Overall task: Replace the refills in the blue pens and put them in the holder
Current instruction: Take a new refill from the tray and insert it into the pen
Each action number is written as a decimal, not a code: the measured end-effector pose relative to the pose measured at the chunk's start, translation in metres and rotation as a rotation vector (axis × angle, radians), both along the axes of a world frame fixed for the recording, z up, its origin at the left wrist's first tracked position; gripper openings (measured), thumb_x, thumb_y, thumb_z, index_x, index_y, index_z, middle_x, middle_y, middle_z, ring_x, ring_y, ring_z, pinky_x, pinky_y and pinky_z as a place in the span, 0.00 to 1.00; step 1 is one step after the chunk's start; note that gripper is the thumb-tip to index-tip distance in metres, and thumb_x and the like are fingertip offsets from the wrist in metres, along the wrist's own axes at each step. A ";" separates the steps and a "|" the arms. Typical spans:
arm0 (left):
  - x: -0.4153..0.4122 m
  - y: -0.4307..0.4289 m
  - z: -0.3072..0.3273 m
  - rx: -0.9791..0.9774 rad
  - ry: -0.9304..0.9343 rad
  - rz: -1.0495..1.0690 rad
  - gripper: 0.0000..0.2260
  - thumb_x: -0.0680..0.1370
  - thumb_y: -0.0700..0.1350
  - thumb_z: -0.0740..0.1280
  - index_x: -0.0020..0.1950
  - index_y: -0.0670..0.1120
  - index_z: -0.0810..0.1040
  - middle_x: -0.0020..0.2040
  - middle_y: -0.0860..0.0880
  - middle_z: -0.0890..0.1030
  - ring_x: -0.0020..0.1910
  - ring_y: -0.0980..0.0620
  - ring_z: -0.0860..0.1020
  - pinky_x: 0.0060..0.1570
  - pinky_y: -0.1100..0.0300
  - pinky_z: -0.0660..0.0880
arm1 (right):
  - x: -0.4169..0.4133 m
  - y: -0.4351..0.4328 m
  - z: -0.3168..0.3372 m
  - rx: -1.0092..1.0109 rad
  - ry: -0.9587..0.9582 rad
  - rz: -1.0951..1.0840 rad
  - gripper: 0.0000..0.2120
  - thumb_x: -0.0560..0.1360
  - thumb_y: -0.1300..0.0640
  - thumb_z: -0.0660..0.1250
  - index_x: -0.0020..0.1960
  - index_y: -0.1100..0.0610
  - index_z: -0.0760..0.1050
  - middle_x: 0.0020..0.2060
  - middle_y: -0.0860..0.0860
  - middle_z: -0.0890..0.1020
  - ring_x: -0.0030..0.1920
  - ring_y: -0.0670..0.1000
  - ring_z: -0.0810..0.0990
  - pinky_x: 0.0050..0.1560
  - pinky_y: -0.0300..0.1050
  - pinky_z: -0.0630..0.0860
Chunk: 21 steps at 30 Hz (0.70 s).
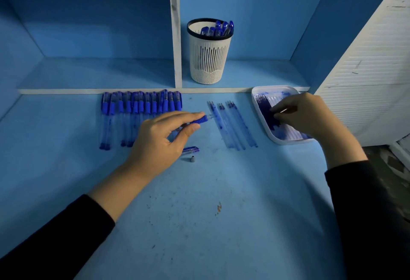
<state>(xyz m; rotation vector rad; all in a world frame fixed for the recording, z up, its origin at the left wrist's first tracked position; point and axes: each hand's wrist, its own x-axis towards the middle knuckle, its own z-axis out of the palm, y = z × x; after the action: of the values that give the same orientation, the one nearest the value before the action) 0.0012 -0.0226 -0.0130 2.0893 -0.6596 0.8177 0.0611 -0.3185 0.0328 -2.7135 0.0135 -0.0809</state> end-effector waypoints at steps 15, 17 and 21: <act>-0.005 -0.006 0.000 0.013 -0.004 0.017 0.09 0.76 0.38 0.71 0.56 0.40 0.83 0.51 0.53 0.82 0.46 0.57 0.81 0.51 0.69 0.77 | -0.003 -0.001 0.001 0.080 0.000 -0.033 0.09 0.69 0.64 0.69 0.39 0.50 0.81 0.36 0.46 0.81 0.40 0.48 0.77 0.42 0.38 0.68; -0.005 -0.006 -0.001 0.011 0.001 0.016 0.10 0.76 0.38 0.71 0.56 0.40 0.83 0.52 0.53 0.82 0.46 0.57 0.81 0.51 0.69 0.77 | -0.003 0.000 0.001 0.071 -0.006 -0.030 0.10 0.69 0.66 0.67 0.42 0.53 0.82 0.37 0.48 0.81 0.40 0.48 0.76 0.41 0.36 0.67; -0.005 -0.004 -0.002 -0.009 0.015 0.025 0.10 0.76 0.39 0.71 0.57 0.40 0.83 0.51 0.53 0.82 0.46 0.64 0.80 0.50 0.71 0.76 | -0.002 0.002 -0.002 0.008 -0.029 -0.029 0.10 0.69 0.66 0.66 0.44 0.56 0.84 0.38 0.50 0.82 0.40 0.49 0.74 0.38 0.35 0.65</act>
<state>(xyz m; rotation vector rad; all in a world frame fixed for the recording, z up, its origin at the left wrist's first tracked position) -0.0039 -0.0270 -0.0150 2.0978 -0.6223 0.8172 0.0591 -0.3162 0.0312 -2.7043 0.0449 -0.1284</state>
